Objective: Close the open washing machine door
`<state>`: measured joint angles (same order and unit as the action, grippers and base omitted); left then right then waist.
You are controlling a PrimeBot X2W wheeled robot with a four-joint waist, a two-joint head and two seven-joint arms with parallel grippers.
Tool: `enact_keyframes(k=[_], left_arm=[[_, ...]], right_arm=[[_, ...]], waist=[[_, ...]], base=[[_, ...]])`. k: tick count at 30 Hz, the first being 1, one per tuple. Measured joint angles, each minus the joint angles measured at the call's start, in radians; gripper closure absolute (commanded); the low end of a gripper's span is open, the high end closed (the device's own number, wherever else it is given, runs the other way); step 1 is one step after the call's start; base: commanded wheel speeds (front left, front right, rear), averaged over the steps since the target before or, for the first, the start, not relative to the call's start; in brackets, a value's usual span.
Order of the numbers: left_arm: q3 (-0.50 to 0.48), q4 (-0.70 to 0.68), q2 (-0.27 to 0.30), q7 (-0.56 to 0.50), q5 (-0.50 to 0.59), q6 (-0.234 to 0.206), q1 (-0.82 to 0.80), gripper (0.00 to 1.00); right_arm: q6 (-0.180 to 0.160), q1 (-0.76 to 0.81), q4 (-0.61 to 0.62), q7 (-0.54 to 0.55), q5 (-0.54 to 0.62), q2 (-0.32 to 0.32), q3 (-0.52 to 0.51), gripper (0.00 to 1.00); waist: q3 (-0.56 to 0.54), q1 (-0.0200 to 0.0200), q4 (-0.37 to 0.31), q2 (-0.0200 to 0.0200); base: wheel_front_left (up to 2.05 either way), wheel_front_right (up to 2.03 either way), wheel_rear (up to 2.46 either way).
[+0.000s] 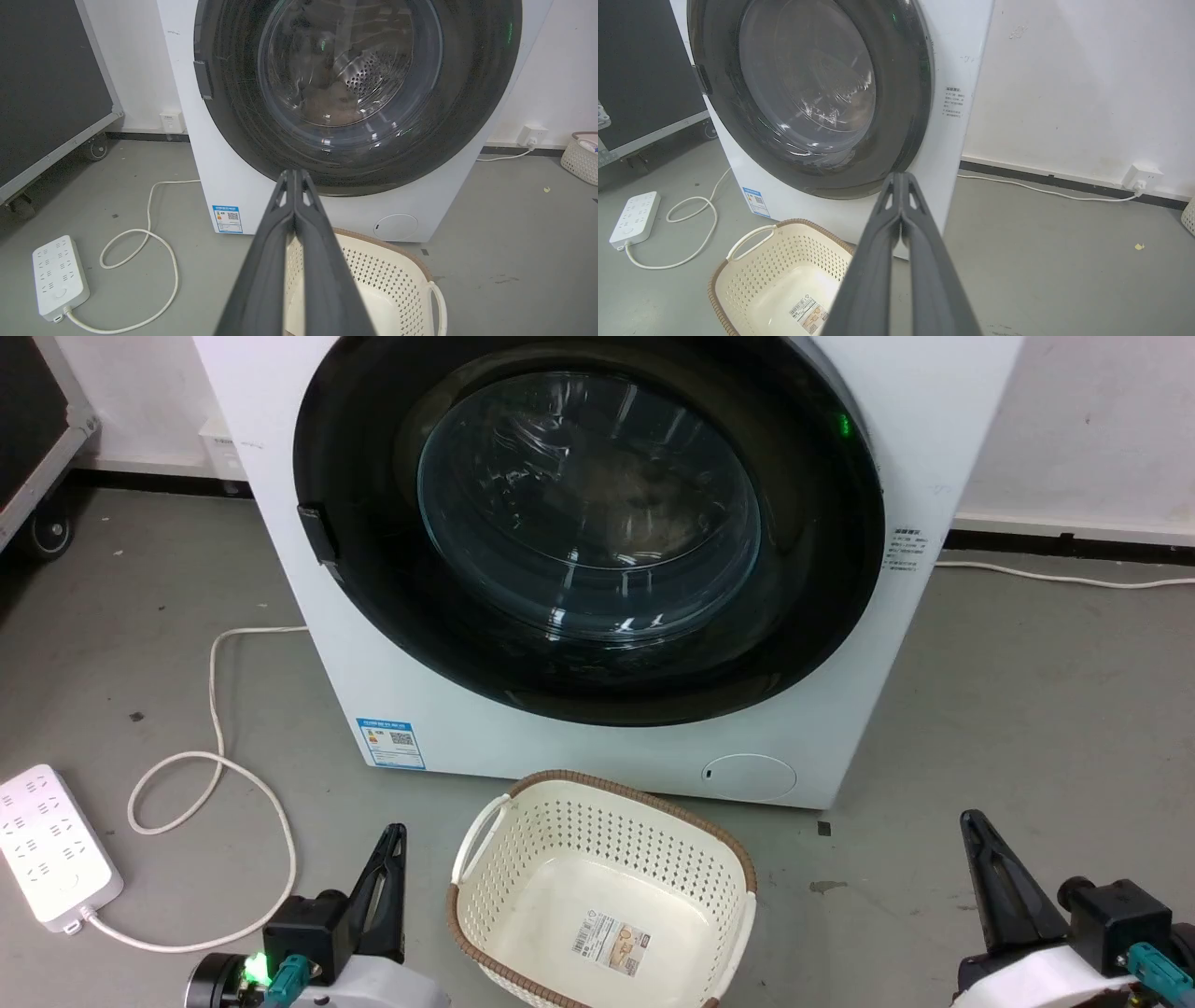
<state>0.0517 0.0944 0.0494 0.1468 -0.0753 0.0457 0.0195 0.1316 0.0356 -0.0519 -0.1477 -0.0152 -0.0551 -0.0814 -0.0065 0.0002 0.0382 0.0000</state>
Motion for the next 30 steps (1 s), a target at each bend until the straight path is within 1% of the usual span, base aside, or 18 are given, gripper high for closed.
enact_keyframes(k=[30], left_arm=[[-0.021, -0.038, 0.000, -0.060, 0.029, -0.017, -0.003, 1.00]], right_arm=[[0.000, -0.009, 0.019, 0.061, 0.006, 0.000, 0.033, 1.00]], waist=[[0.003, -0.0001, -0.016, 0.0000]], base=[[0.00, 0.00, 0.00]])
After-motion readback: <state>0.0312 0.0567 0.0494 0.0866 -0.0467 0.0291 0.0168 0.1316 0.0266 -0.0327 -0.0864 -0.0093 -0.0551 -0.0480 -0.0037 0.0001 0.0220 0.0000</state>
